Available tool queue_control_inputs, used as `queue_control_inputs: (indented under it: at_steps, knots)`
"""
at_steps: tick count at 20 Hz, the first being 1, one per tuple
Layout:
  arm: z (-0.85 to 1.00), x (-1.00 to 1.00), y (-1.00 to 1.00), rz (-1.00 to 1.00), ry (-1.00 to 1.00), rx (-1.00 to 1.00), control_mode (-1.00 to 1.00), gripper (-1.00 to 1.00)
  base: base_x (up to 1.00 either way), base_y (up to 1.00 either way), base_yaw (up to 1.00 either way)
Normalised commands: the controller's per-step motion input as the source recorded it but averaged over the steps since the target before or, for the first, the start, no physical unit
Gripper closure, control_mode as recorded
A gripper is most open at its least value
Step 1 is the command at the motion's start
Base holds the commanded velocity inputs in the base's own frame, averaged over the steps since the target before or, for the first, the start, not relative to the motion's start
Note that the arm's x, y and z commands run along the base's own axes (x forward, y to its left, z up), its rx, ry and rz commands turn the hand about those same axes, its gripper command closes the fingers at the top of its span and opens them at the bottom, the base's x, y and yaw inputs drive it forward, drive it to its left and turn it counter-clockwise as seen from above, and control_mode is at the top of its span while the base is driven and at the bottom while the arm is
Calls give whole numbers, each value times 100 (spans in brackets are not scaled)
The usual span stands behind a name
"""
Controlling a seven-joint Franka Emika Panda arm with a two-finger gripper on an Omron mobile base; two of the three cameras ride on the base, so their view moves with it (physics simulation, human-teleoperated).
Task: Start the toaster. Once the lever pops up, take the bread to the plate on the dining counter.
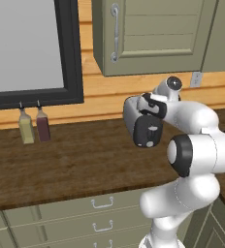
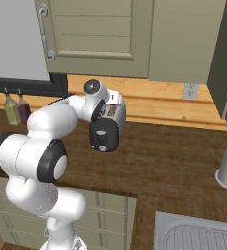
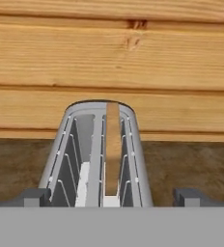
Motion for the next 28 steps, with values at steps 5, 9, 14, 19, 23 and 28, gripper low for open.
queue_control_inputs:
  at_steps: [5, 9, 14, 19, 23, 28]
  knots:
    - [-12, 20, 0, 0, 0, 0, -100, -100, 0, 0, 0]
    - [-16, 8, -1, 0, 0, 0, -100, -100, 0, 0, 0]
    - [-7, 19, 0, 0, 0, 0, -100, -100, 0, 0, 0]
    - [-14, 26, 0, 0, 0, 0, -100, -100, 0, 0, 0]
    - [-16, 29, 0, 0, 0, 0, -100, -100, 0, 0, 0]
    - [-13, 18, 0, 0, 0, 0, -100, -100, 0, 0, 0]
